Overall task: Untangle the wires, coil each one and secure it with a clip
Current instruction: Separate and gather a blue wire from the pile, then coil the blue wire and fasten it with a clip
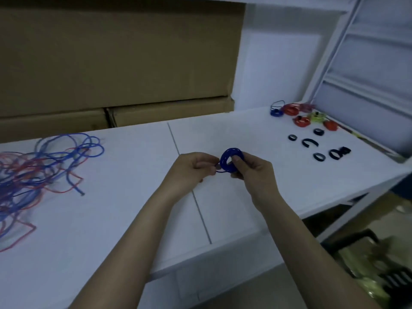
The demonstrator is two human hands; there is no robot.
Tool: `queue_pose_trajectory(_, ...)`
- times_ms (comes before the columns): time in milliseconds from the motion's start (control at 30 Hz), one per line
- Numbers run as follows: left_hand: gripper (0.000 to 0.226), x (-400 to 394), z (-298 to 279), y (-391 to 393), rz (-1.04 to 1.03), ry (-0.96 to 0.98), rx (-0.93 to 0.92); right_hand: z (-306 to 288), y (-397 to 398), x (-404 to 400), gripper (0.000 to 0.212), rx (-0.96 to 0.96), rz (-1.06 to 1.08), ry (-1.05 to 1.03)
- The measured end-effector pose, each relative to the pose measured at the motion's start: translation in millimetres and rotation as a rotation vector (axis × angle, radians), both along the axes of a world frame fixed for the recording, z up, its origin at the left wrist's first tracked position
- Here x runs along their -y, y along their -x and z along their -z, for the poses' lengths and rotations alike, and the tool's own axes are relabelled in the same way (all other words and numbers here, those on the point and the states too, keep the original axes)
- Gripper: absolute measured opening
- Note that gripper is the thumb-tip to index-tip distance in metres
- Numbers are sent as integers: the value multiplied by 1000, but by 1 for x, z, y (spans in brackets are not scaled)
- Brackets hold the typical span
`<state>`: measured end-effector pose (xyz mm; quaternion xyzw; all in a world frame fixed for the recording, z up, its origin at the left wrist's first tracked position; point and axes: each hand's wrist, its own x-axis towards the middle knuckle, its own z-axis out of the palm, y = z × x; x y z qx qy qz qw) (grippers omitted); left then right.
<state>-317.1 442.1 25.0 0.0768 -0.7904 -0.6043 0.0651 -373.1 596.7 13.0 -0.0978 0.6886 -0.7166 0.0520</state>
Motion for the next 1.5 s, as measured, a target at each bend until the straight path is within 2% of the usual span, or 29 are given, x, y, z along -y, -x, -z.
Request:
queue_pose_trajectory(167,22,-49,3,45,109,136,11,7,39,-51,15,51,43,14)
queue_pose_trajectory(433,28,-106,10,143,343,106,39,17,128,-119,12,102,118,6)
queue_pose_trajectory(600,26,-143,8,208,400,121,34,18,188,-157,14,111,141,-5)
queue_pose_trajectory(833,16,-201,17,272,187,-130,19,18,257,-208,18,84,90,-49)
queue_pose_trajectory(967,8,-234,24,295,-6,-283,20,19,300,-230,14,10,-35,-81)
queue_pose_trajectory(1233,8,-285,22,312,-313,-306,-53,21,351,-251,21,-91,-286,-141)
queue_pose_trajectory(1367,12,-295,24,317,-439,-271,-41,22,360,-252,22,-237,-300,-214)
queue_pose_trajectory(1500,18,-300,18,318,-522,-349,-18,21,367,-249,14,-339,-328,-288)
